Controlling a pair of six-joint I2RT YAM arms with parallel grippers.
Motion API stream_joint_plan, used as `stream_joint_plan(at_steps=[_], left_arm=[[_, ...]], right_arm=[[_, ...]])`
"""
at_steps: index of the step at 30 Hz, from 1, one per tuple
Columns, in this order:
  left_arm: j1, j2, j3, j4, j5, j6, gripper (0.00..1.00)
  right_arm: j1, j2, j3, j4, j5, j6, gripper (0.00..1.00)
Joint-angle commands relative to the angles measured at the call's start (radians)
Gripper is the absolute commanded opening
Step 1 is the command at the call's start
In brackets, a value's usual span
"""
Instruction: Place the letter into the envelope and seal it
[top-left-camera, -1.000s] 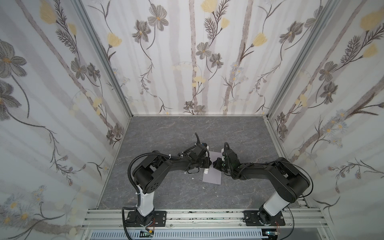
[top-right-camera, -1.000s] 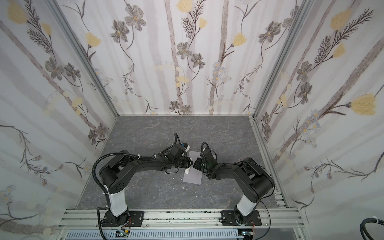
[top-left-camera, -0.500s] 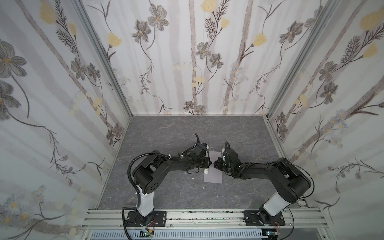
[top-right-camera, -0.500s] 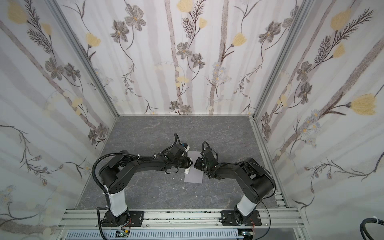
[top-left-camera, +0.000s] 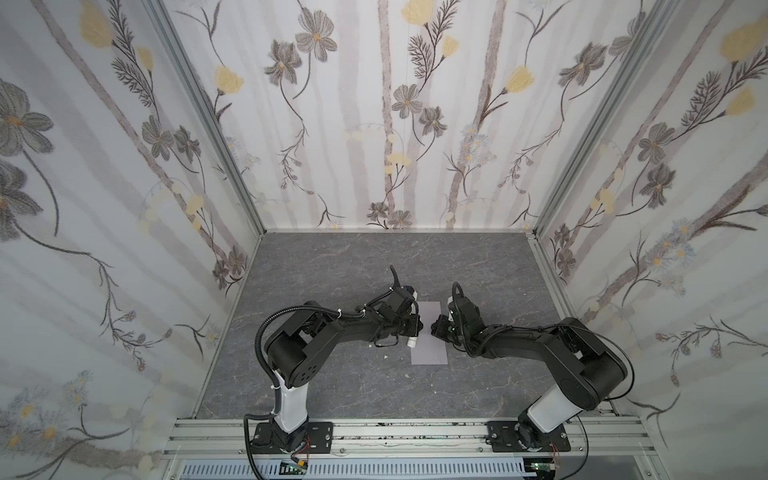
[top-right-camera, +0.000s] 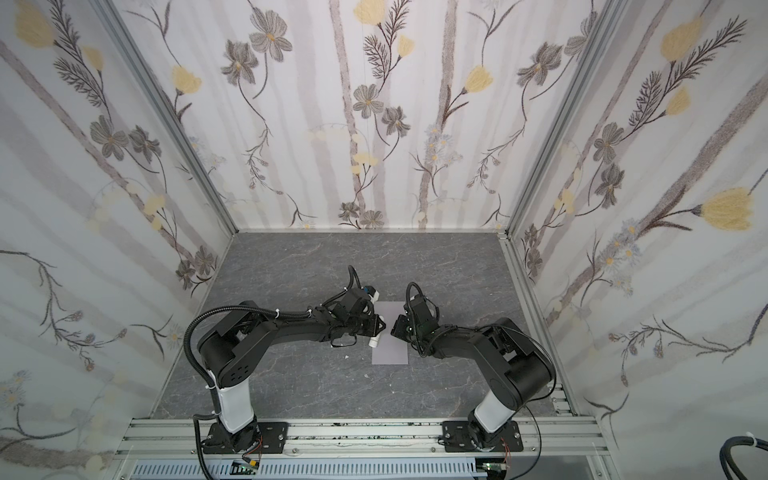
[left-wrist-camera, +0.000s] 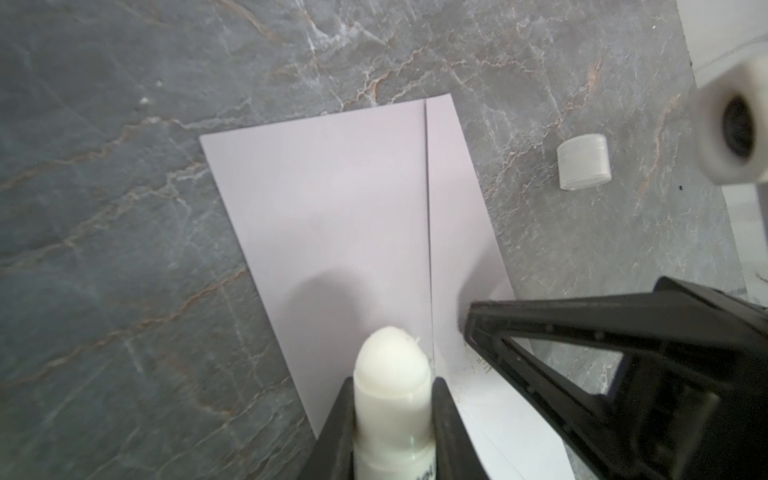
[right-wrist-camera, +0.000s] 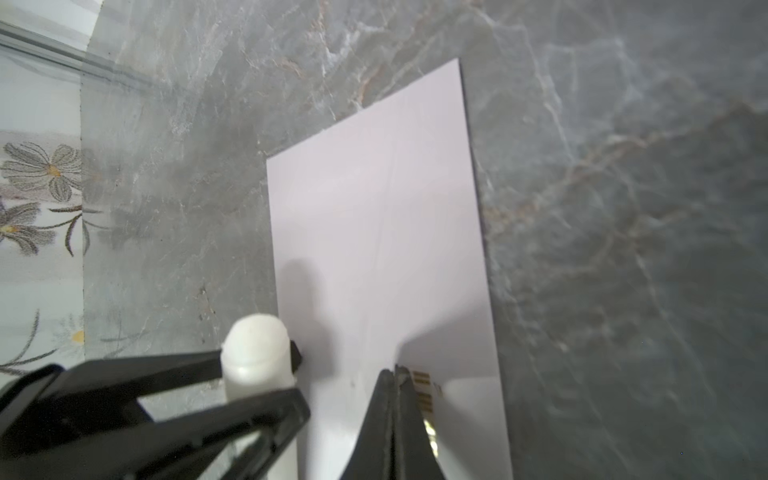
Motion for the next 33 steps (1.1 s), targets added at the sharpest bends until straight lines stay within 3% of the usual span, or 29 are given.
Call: stream_joint_plan(at_steps=[1,10,26,33], left_arm=[[-0.002,0.014,-0.006,-0.128,-0.013,0.009,0.00],[-0.001,0.006,-0.011,-0.128,-0.028,0.011,0.00],[-0.001,-0.002,-0.014,-0.129,-0.038,0.010,0.00],[-0.001,0.002,-0.011,-0.129,-0.039,0.009,0.00]], right_arm=[[0.002,0.051,0.018,-0.012,-0.029,0.000,0.00],[-0.004,-0.063,-0.010,-0.065,0.013,-0.013,0.00],[-0.006,-0.016,0.067,-0.059,0.006,-0.024,0.00],[-0.011,0.083,0.126,-0.033,-0.004,-0.027,0.00]])
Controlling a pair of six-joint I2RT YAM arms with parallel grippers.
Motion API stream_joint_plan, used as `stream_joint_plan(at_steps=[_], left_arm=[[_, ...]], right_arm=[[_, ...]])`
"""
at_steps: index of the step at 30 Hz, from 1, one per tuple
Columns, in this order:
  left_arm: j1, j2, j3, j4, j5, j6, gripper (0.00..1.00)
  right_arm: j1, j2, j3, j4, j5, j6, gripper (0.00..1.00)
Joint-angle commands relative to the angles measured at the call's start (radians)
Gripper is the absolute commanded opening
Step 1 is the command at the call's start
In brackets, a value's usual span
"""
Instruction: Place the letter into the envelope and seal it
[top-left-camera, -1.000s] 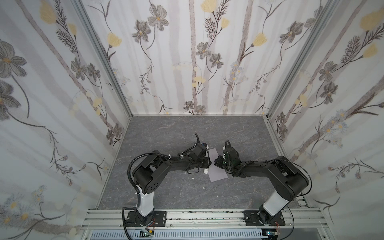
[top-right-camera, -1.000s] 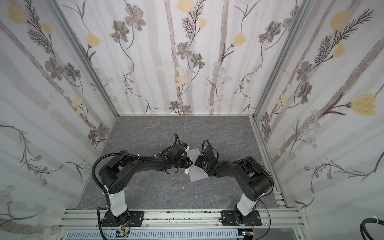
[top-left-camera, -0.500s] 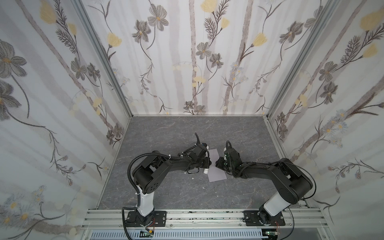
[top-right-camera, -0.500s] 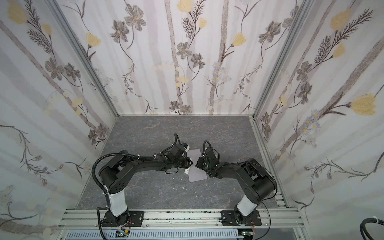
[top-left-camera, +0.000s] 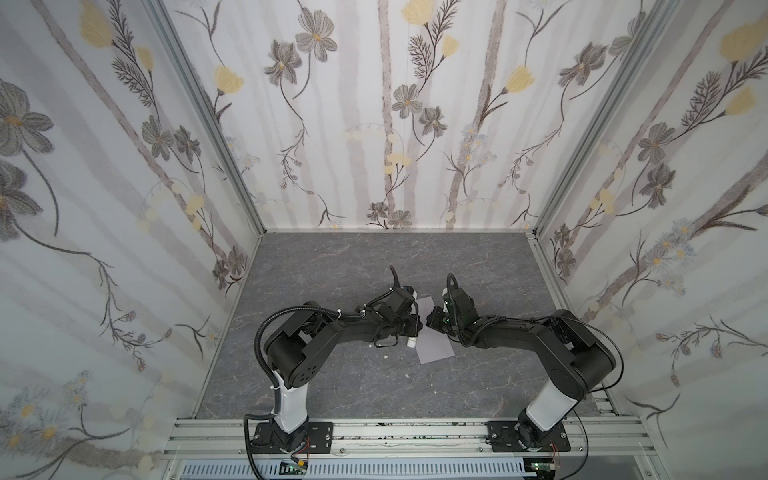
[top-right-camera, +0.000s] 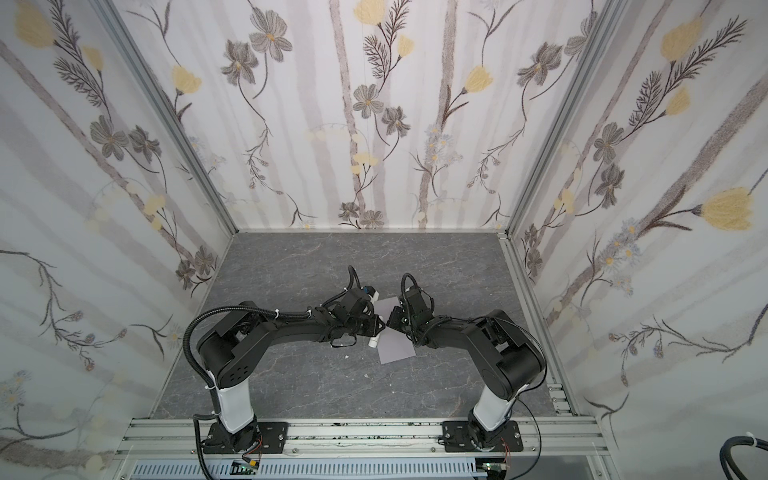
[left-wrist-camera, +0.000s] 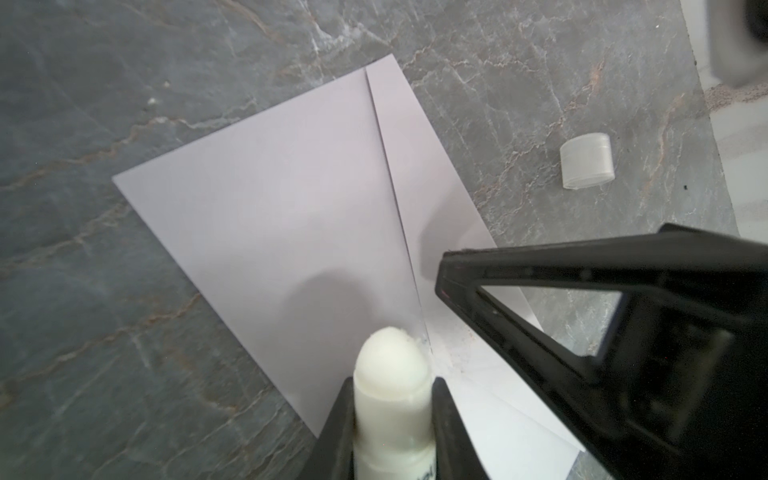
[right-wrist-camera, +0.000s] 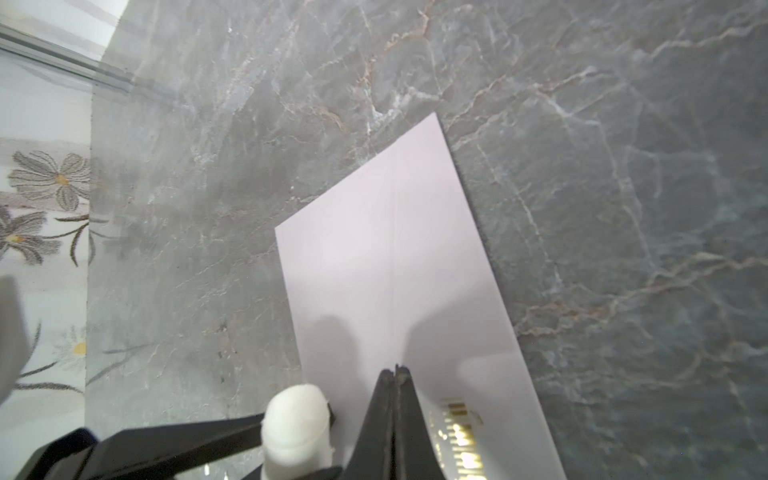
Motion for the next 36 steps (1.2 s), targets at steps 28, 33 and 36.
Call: stream_joint_plan(at_steps=[28,33,36], left_arm=[[0.002,0.010,0.001,-0.134,-0.040,0.008,0.00],[0.002,0.011,0.004,-0.134,-0.039,0.007,0.00],[0.002,0.008,0.003,-0.134,-0.041,0.009,0.00]], right_arm=[[-0.002,-0.124,-0.076,0.019,-0.022,0.032,0.00],[-0.010,-0.066,-0.050,0.038,-0.023,0.025,0.00],[-0.009,-0.023,-0.041,0.065,-0.031,0.028,0.00]])
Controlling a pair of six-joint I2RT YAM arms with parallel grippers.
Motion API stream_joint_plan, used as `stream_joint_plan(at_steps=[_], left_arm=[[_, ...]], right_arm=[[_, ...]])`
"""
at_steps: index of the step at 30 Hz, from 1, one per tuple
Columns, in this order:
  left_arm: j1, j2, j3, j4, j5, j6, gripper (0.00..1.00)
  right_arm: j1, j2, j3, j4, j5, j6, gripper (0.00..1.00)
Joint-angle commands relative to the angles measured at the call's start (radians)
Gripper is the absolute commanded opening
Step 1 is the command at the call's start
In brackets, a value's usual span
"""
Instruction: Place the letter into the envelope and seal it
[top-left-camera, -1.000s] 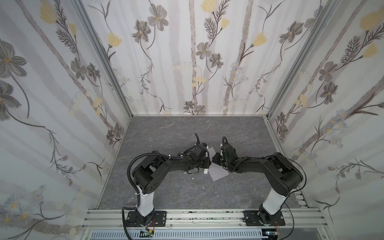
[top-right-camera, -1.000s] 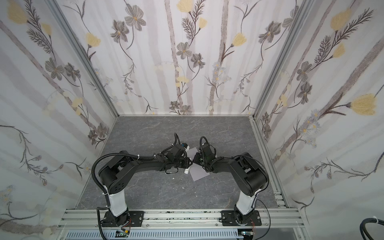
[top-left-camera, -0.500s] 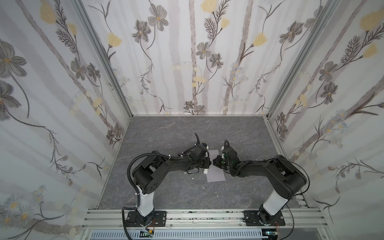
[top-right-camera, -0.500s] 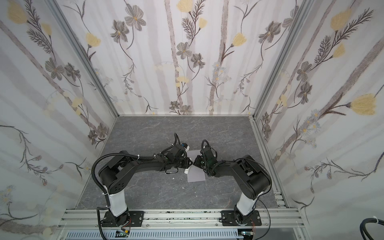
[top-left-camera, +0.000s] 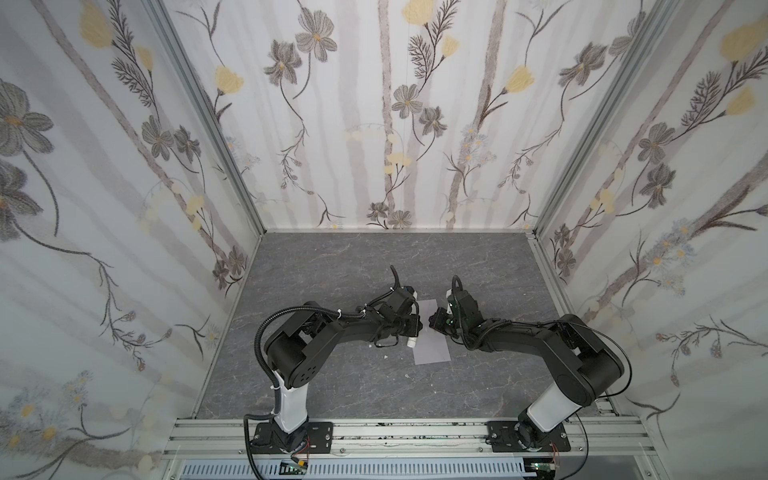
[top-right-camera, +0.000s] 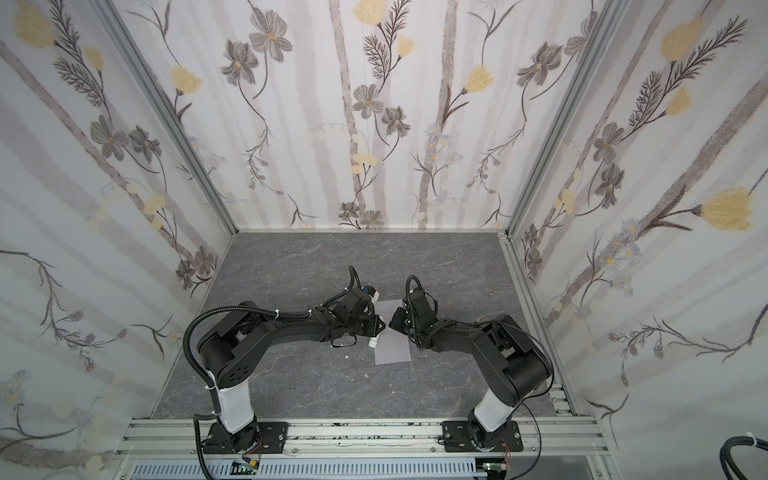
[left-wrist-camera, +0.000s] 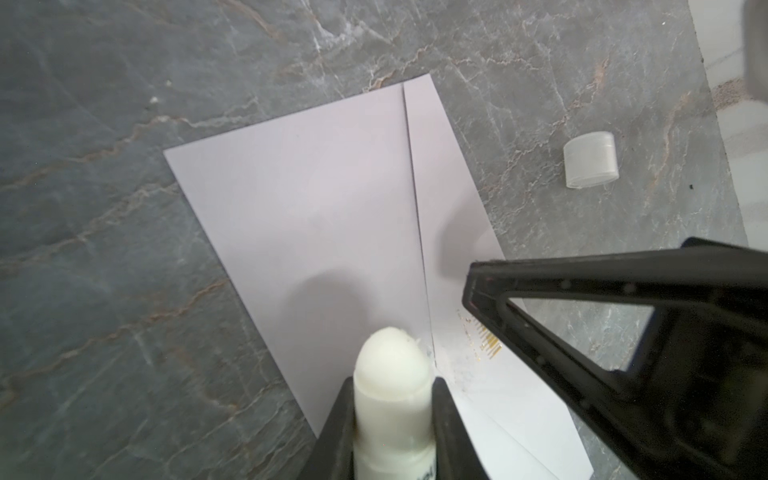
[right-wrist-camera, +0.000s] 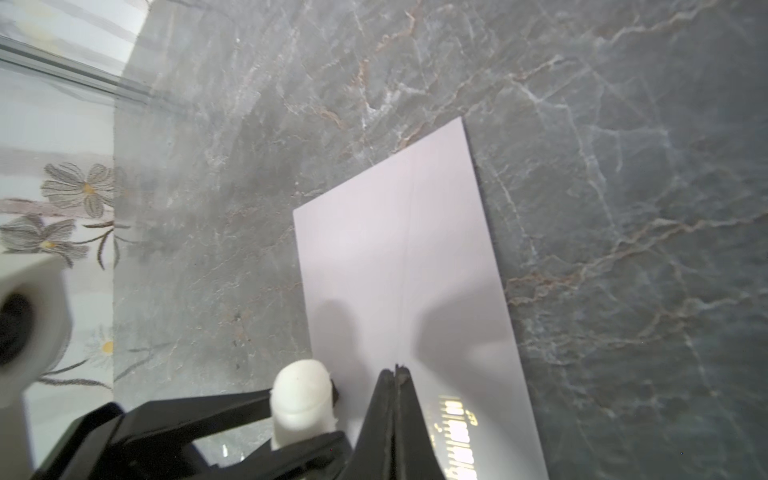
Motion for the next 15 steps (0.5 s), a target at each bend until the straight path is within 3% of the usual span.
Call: stream_joint_plan(at_steps=[1,15], left_arm=[[0.002,0.006,-0.006,-0.122,-0.033,0.009,0.00],[0.002,0.014,-0.009,-0.123,-0.037,0.007,0.00]], right_arm=[[0.001,0.038,0.017,0.045,-0.010,-0.005,0.00],[0.008,0.034,-0.009,0.058,-0.020,0.014,0.00]])
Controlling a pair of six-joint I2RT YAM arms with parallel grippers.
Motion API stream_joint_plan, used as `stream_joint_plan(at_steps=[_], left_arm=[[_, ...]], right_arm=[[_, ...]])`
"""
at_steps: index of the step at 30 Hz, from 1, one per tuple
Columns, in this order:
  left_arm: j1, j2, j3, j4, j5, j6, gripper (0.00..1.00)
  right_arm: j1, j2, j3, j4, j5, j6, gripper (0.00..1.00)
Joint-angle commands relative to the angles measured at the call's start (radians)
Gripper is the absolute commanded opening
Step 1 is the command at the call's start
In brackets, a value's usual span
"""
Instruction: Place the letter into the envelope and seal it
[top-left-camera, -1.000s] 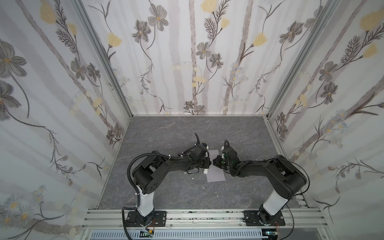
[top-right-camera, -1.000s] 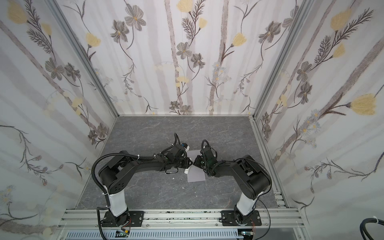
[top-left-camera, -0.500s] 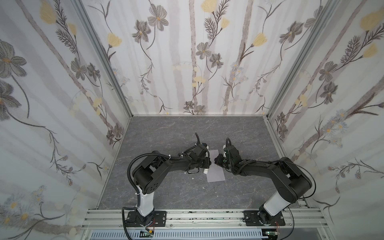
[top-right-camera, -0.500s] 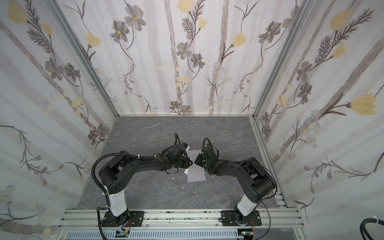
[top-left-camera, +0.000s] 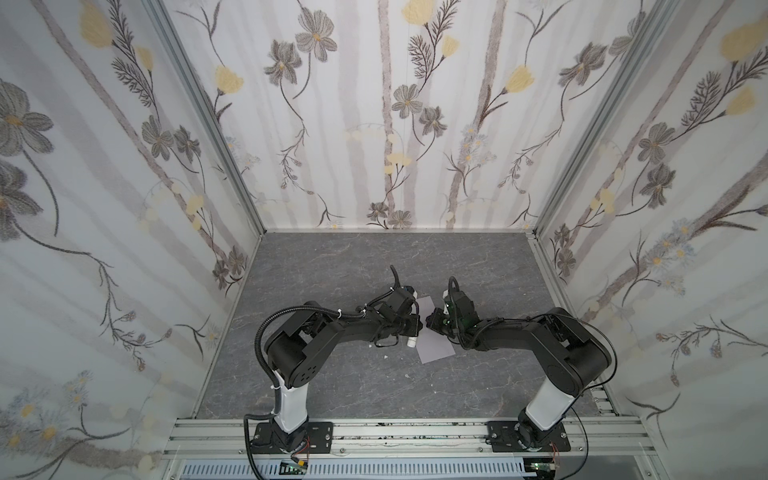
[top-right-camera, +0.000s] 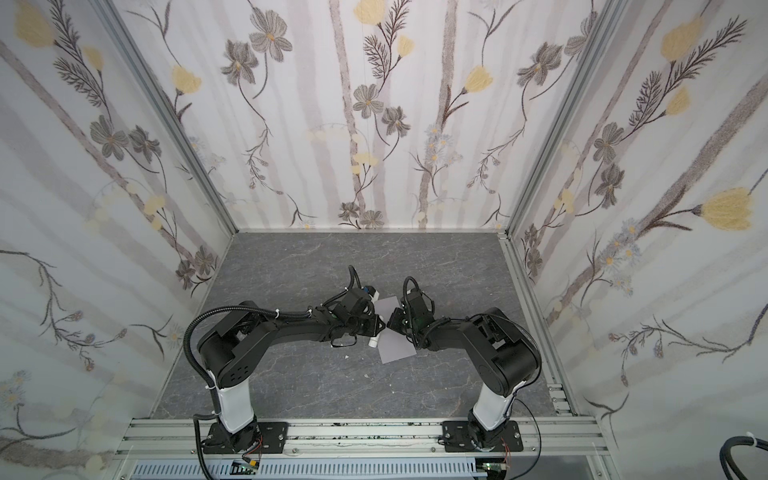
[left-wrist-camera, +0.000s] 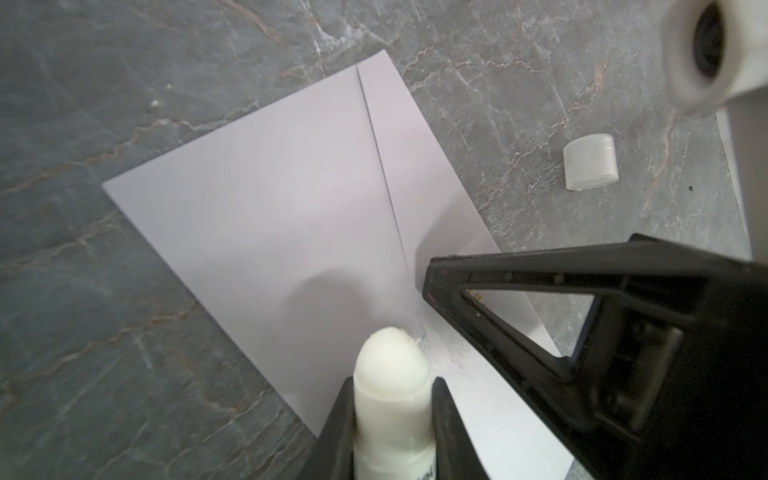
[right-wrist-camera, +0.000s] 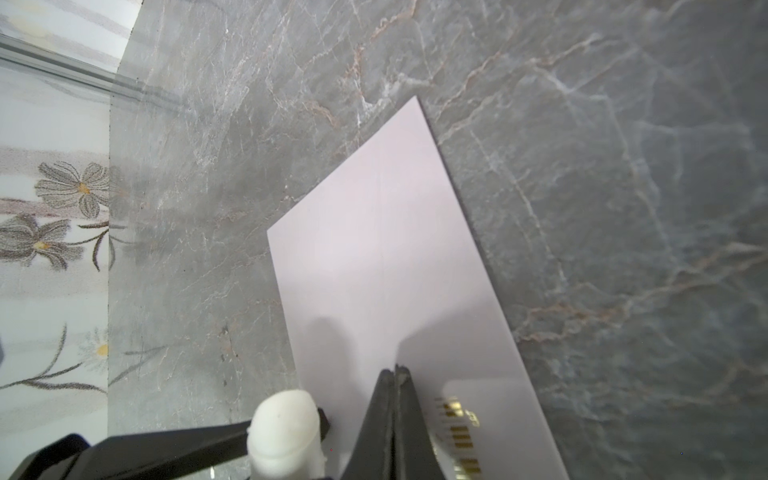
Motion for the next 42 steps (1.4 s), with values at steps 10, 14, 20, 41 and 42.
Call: stream_joint_plan(at_steps=[10,14,20,41,42], left_arm=[[-0.001,-0.096,0.024,-0.124,-0.055,0.000,0.00],[-0.001,-0.125,0.050,-0.124,-0.043,-0.022,0.00],[-0.001,-0.154,0.080,-0.121,-0.030,-0.050,0.00],[0.091,-0.430,-0.107,0.369,0.100,-0.579,0.00],[0.103,-0.434,-0.134,0.425,0.117,-0.628,0.00]], right_arm=[[-0.024,-0.143,-0.002,-0.031,-0.018,-0.017,0.00],[-0.040,-0.261,0.011,-0.099,-0.008,-0.060,0.05],[-0.058,-0.422,-0.006,-0.163,0.020,-0.102,0.20],[-0.028,-1.006,-0.181,-0.222,-0.019,-0.048,0.38],[-0.017,-1.023,-0.188,-0.214,-0.018,-0.041,0.38]])
